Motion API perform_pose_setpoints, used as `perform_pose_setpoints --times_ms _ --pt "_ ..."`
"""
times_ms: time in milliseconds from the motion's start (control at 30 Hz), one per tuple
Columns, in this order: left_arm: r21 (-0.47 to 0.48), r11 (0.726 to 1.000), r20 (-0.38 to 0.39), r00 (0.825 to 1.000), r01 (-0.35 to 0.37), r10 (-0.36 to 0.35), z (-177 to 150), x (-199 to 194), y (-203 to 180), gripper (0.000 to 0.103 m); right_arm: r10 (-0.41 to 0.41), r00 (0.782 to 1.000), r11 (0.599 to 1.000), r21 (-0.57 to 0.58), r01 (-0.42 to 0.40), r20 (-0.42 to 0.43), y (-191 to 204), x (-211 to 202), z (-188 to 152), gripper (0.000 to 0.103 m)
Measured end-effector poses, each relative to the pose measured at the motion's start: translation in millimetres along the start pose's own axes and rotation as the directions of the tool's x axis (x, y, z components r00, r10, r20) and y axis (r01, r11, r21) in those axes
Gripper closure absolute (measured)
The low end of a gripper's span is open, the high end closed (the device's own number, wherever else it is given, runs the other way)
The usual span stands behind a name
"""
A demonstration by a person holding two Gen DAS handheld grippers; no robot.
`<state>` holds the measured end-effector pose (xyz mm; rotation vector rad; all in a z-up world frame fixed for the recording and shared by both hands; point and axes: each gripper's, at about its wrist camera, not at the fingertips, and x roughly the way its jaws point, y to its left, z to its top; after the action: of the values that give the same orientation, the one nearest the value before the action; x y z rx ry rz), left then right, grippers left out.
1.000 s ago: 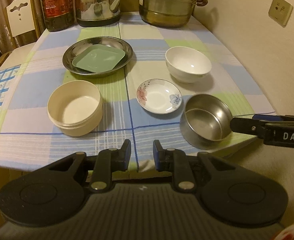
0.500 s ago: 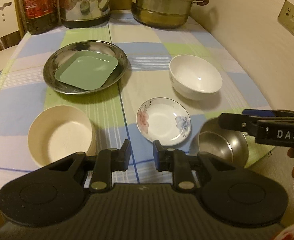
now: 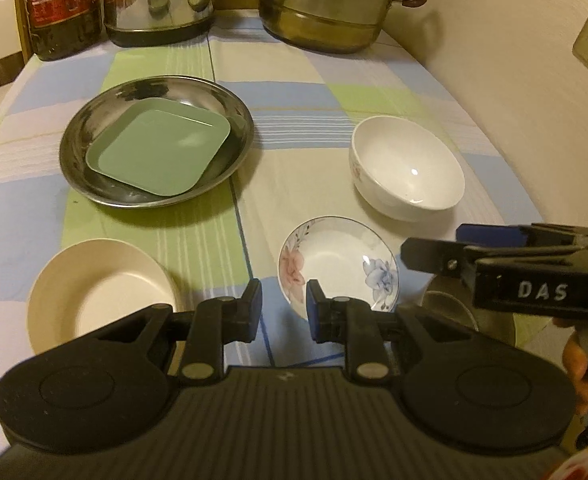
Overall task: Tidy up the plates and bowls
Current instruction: 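Grip the floral saucer's rim with the right gripper and lift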
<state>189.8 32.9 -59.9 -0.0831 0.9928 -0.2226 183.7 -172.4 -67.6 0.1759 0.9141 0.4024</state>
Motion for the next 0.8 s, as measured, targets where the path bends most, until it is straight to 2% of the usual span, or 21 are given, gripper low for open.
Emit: perform_pose_setpoints --times_ms 133,800 --pt "-0.016 0.999 -0.009 1.000 0.027 -0.027 3 10 1 0.083 0.000 1.000 1.000 -0.013 0.000 -0.031 -2 12 -1 0.047" --pt "-0.042 0.999 -0.093 0.995 0.019 -0.022 10 52 4 0.083 -0.043 0.988 0.997 -0.072 0.033 -0.150 -5 58 7 0.075"
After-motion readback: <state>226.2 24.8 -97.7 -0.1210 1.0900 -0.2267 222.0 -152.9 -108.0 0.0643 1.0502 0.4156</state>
